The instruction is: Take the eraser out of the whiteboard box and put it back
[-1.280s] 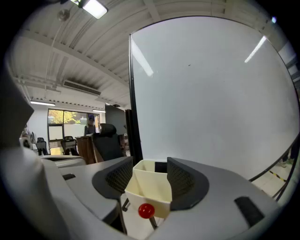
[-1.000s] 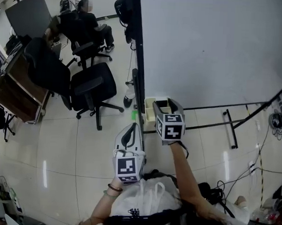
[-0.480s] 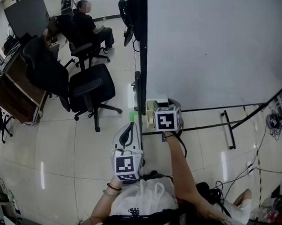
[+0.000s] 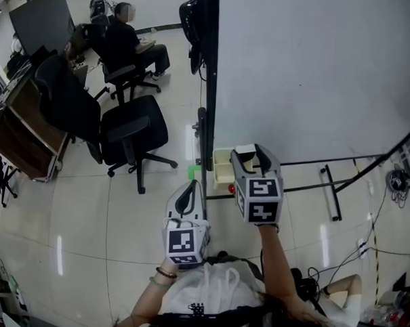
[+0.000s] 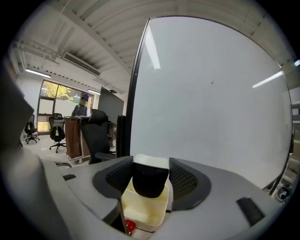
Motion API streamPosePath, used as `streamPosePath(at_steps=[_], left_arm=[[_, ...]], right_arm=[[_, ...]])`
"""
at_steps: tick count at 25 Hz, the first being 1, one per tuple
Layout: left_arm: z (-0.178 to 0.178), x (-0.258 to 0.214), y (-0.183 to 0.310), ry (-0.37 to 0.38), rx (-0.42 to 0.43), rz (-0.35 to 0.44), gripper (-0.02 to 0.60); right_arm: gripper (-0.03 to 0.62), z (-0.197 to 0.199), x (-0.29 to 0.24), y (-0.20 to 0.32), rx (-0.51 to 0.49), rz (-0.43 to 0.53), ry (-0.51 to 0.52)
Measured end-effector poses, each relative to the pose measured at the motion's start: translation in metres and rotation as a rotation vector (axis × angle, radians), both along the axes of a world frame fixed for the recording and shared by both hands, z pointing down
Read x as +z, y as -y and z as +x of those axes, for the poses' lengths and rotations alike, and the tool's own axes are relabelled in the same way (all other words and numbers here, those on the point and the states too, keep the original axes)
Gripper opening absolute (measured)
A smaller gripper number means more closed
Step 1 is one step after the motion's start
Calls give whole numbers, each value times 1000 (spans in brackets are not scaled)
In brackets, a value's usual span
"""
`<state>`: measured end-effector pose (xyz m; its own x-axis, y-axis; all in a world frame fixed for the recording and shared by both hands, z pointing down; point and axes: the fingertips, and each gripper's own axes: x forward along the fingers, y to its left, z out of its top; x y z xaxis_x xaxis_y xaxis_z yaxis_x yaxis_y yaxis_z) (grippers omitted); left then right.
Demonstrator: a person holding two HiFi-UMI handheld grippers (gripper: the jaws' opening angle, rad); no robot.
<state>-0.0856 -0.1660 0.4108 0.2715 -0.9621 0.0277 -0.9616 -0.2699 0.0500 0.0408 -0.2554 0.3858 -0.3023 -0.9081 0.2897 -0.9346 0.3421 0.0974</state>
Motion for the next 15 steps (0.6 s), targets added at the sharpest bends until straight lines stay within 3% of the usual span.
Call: streamPosePath(at_steps=[6,10,15], left_arm=[[7,-1,-1,0,22,36,3],[13,-1,-1,-5,33,36,2],[19,1,-6,42,60,29,2]], right_arm=[[253,8,-20,-53,-27,41,40],[253,13,-8,-63,-27,32,39],[253,10,-3,-64,-30,24,45]])
